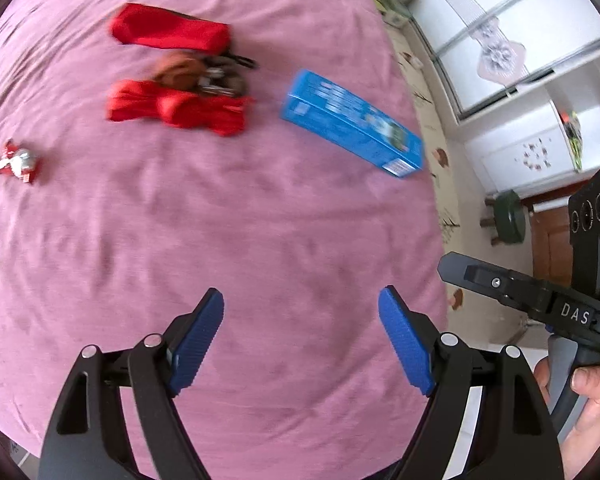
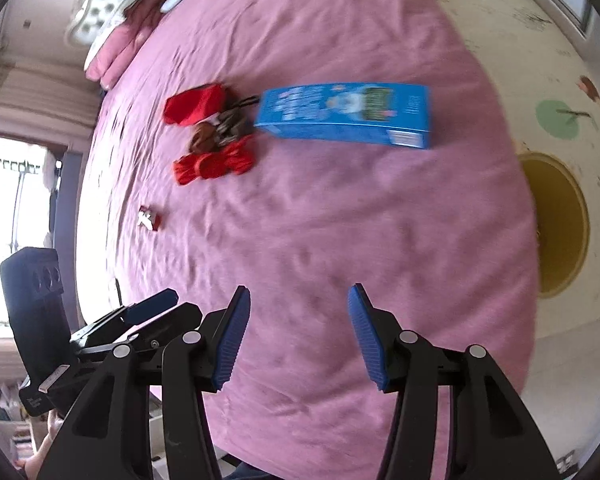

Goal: Collect trash
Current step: 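Move both open tools back over the bed toward the red items, then grasp the red snack wrapper with the left tool while the right tool grasps the red cloth, then carry wrapper and red cloth to the yellow bin and open both tools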

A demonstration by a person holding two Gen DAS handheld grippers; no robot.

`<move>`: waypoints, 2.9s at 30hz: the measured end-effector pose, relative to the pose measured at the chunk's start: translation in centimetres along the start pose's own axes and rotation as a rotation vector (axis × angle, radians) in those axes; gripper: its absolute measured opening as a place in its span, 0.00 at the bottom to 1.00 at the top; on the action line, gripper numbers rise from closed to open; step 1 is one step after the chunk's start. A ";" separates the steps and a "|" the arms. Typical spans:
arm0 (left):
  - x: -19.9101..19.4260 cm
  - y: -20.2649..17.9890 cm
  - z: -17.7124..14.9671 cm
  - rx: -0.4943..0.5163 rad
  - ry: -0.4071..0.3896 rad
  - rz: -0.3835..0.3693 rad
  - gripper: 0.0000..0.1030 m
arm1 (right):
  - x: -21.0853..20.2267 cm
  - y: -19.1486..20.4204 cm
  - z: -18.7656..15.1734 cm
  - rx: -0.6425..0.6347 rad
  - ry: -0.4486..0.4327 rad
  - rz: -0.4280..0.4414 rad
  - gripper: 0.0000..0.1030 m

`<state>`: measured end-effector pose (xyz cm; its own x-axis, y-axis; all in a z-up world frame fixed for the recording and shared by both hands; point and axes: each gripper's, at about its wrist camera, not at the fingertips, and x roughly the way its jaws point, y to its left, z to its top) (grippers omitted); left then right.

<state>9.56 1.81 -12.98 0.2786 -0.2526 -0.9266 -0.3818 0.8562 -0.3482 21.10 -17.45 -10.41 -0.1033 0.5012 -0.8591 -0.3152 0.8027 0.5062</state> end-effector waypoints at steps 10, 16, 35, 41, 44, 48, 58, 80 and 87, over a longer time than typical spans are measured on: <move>-1.1 8.2 1.4 -0.118 -0.020 0.024 0.77 | 5.6 7.3 2.7 -0.135 0.060 -0.042 0.49; -0.8 12.8 2.9 -0.206 -0.029 0.054 0.78 | 9.0 10.7 5.4 -0.212 0.089 -0.067 0.49; -0.5 26.8 6.7 -0.610 -0.106 0.137 0.78 | 18.2 17.2 12.7 -0.461 0.125 -0.175 0.49; 0.2 29.8 7.6 -0.709 -0.121 0.143 0.79 | 20.6 18.0 13.7 -0.548 0.140 -0.231 0.49; 0.8 31.1 8.5 -0.731 -0.117 0.152 0.79 | 21.8 17.8 13.9 -0.566 0.151 -0.243 0.49; 1.6 31.7 10.0 -0.727 -0.094 0.175 0.77 | 22.7 17.2 13.8 -0.567 0.171 -0.259 0.49; 2.8 30.8 11.3 -0.649 -0.034 0.316 0.40 | 20.9 15.8 13.0 -0.541 0.159 -0.210 0.35; 3.3 12.0 -0.9 -0.283 0.128 0.091 0.37 | 8.6 3.7 2.1 -0.223 0.161 -0.156 0.35; 4.9 4.9 -3.4 -0.147 0.179 0.067 0.37 | 3.7 -1.2 -1.6 -0.119 0.106 -0.155 0.34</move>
<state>6.03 3.25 -19.76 0.0931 -0.2846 -0.9541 -0.5217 0.8023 -0.2902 19.59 -17.11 -14.33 -0.1413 0.3331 -0.9323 -0.4433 0.8207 0.3604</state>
